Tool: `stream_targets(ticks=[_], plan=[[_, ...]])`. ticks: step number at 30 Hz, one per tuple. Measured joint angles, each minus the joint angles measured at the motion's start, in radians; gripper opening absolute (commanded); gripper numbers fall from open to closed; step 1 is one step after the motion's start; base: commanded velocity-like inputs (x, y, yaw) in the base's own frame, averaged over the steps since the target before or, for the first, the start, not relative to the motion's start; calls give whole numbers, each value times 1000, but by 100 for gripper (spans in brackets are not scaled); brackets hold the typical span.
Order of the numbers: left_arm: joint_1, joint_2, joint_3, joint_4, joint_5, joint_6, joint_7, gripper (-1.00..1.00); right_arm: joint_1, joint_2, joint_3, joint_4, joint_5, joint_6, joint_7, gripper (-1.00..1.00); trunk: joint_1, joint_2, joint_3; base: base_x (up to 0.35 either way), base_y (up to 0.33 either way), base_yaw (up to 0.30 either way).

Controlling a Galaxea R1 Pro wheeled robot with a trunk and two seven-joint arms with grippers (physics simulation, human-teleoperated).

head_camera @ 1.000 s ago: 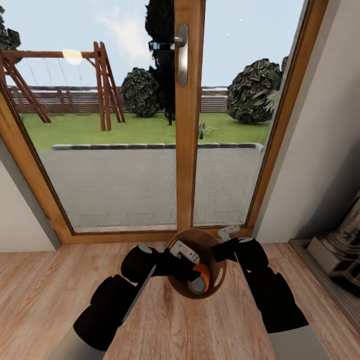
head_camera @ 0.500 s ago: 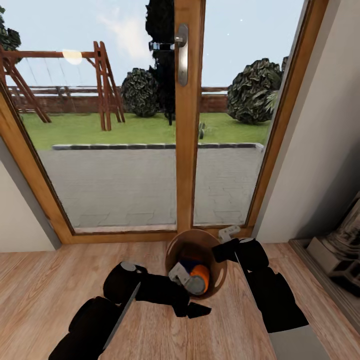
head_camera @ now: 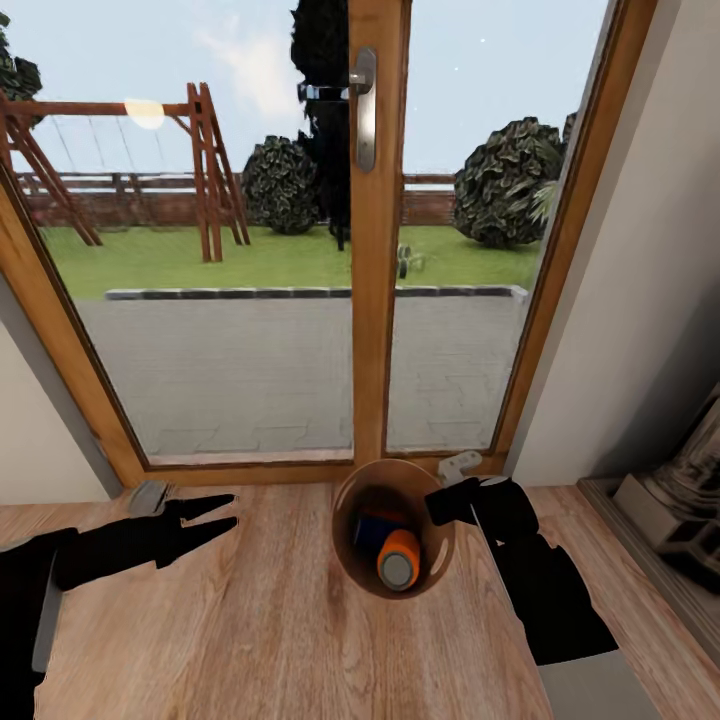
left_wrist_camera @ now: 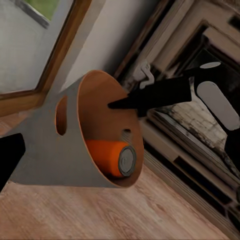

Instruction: Put the three can of soda from the living room inside the tash can in the kitchen.

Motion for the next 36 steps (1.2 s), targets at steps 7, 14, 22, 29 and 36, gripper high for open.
stream_targets(ticks=[7, 14, 22, 29, 36], plan=[[0, 1, 42, 9, -3, -99, 75, 100, 2, -7, -5, 0, -5, 1, 1, -100, 0, 0, 0, 0, 0, 0], [32, -14, 38, 98, -84, -386, 421, 100, 20, -49, -42, -62, -30, 2, 19, -100, 0, 0, 0, 0, 0, 0], [56, -61, 38, 297, -115, -655, 725, 100, 152, -180, -235, -149, 12, -19, 215, -100, 0, 0, 0, 0, 0, 0], [58, -64, 39, 537, -113, -867, 865, 100, 183, -193, -276, -151, 21, -7, 239, -100, 0, 0, 0, 0, 0, 0], [58, -66, 39, 629, -113, -938, 915, 100, 161, -235, -282, -63, 12, -4, 243, -100, 0, 0, 0, 0, 0, 0]])
